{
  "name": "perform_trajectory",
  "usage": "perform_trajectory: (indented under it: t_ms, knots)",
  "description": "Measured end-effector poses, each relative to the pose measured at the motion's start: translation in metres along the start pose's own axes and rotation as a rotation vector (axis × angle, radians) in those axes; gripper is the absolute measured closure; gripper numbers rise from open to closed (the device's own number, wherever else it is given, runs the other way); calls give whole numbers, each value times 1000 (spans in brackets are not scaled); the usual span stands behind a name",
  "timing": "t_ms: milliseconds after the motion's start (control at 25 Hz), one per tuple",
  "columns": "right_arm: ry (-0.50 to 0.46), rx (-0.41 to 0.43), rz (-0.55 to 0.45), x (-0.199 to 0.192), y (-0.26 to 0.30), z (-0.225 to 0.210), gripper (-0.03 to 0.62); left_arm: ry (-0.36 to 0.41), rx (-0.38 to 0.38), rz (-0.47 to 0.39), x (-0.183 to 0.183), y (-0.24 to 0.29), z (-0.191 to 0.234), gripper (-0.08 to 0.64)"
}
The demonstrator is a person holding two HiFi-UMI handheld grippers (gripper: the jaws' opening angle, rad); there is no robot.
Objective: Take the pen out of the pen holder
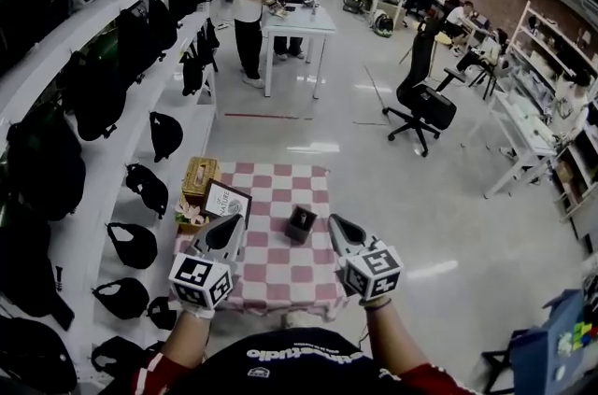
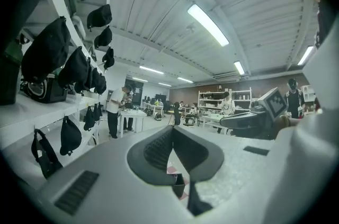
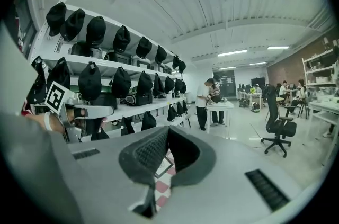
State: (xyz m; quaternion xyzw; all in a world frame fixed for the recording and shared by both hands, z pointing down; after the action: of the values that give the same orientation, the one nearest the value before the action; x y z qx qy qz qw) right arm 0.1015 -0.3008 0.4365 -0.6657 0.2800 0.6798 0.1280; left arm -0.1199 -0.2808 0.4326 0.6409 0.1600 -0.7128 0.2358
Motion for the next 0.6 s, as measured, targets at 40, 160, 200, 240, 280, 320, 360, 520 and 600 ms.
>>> perform_trajectory:
  t_ms: [40, 160, 200, 240, 280, 320, 360, 520, 600]
  knots:
    - [-6, 10, -7, 3, 5, -4, 592, 2, 4, -4, 2, 5, 0, 555]
    - [-11, 27, -24, 7, 13, -16, 592, 3, 4, -6, 5, 19, -1, 555]
    - [-7, 28, -28, 7, 15, -21, 588, 4, 3, -4, 5, 24, -2, 554]
    - [-1, 29, -30, 7, 16, -25, 580, 3, 4, -3, 5, 28, -2, 555]
    - [3, 32, -28, 7, 18, -29, 565, -1, 6, -2, 4, 32, -3, 555]
    - [5, 38, -26, 7, 19, -33, 542, -8, 7, -2, 3, 35, -3, 554]
    - [6, 44, -24, 6, 20, -35, 522, -15, 7, -2, 2, 39, -4, 554]
    - [16, 60, -16, -2, 26, -47, 482, -8, 3, -1, 0, 52, -11, 554]
    - [25, 65, 1, -10, 30, -52, 482, -10, -3, 0, -2, 57, -13, 555]
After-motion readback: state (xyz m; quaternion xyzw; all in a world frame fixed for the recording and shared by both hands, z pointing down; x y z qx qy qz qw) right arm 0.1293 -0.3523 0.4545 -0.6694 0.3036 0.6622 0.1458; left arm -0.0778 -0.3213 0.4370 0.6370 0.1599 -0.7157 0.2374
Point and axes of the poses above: the fingertips, and each gripper's own axes: y forward along the fingers, z to its left, x out of its top, the point moved 3 cm from there along -y, backward along the fingers, and after that the axes turned 1 degree about -x, right-handed, at the moved point
